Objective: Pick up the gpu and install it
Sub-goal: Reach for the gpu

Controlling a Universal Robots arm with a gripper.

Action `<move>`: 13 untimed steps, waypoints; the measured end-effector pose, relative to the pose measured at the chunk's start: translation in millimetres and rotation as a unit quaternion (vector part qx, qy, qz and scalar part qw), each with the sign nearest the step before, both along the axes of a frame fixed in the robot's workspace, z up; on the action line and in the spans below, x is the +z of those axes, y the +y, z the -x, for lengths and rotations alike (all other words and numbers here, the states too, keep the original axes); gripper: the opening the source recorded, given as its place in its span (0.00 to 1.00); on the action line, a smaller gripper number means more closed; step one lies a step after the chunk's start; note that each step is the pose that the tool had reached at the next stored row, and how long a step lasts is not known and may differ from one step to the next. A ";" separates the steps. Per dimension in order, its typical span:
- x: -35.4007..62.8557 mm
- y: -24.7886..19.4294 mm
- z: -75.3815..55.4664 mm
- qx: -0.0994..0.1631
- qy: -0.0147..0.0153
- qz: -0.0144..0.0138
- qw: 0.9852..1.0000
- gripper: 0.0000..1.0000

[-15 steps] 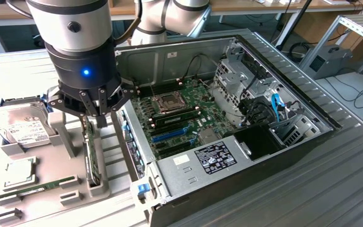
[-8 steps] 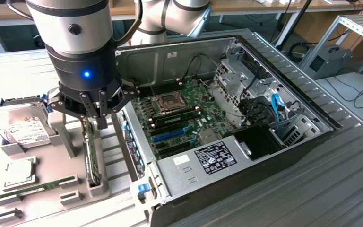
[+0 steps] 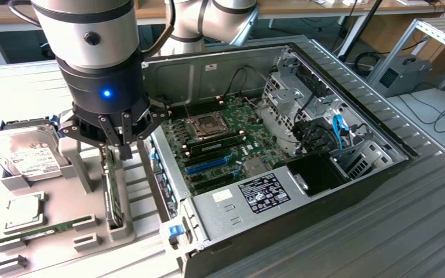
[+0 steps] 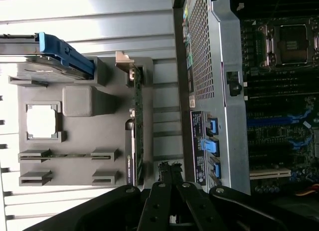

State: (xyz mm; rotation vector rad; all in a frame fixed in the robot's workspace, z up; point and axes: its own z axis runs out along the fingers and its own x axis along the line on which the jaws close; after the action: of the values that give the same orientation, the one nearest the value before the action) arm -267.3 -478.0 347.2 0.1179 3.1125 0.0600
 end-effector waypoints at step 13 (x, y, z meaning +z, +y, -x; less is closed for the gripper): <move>-0.9 -4.9 0.0 0.000 0.000 0.000 1.000 0.11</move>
State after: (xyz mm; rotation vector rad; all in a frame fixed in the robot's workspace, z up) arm -267.3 -482.9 346.3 0.1178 3.1125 0.0589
